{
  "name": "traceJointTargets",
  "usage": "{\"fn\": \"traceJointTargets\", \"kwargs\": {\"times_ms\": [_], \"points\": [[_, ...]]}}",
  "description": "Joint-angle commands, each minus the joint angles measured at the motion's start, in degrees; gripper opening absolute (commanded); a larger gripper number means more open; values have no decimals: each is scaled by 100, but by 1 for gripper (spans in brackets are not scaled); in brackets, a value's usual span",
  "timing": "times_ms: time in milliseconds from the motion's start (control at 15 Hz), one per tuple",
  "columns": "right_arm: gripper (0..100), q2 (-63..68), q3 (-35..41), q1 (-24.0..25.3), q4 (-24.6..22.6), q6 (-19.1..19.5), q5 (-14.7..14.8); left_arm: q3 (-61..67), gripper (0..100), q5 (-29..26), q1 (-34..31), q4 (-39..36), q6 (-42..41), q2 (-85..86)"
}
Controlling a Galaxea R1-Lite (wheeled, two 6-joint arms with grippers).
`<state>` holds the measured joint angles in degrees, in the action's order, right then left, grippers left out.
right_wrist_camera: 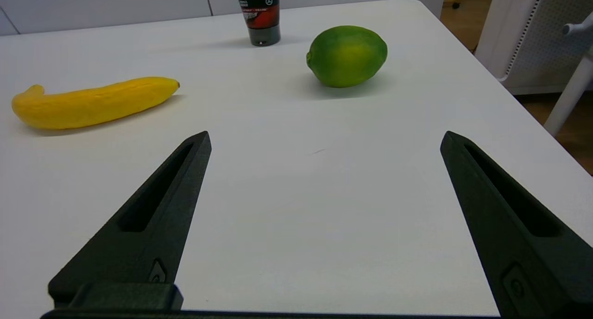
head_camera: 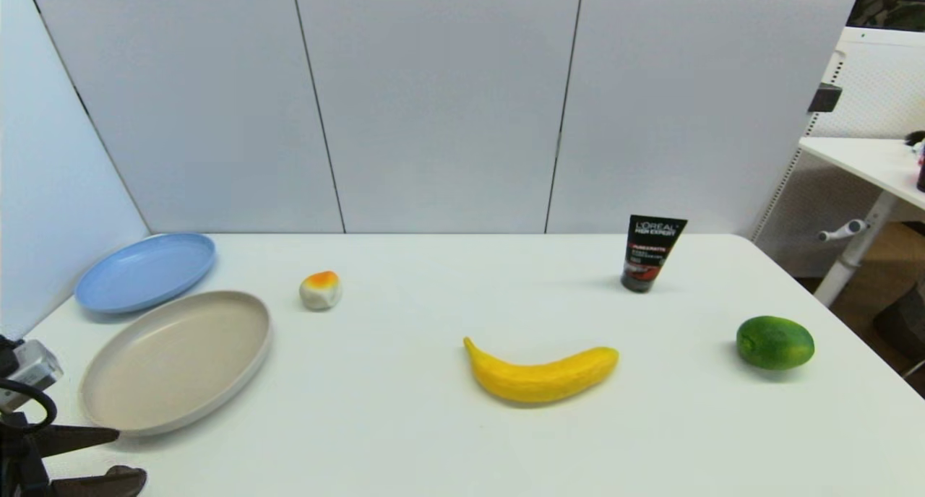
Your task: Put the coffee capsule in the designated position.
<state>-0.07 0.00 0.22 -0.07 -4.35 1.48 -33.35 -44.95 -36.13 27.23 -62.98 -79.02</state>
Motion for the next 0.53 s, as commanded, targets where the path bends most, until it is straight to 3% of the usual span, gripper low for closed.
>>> {"fn": "traceJointTargets", "kwargs": {"times_ms": [67,133,333,533], "points": [[100,7,0,4,-1,-4,2,-1463,100,-111,133,2198,31,1020],[100,7,0,4,-1,-4,2,-1841,100,-111,256,2524,268,1170],[100,7,0,4,-1,-4,2,-2465,100,-14,1144,2304,1973,1644],[100,7,0,4,-1,-4,2,-2167,100,1383,2497,757,4294,2558]]}}
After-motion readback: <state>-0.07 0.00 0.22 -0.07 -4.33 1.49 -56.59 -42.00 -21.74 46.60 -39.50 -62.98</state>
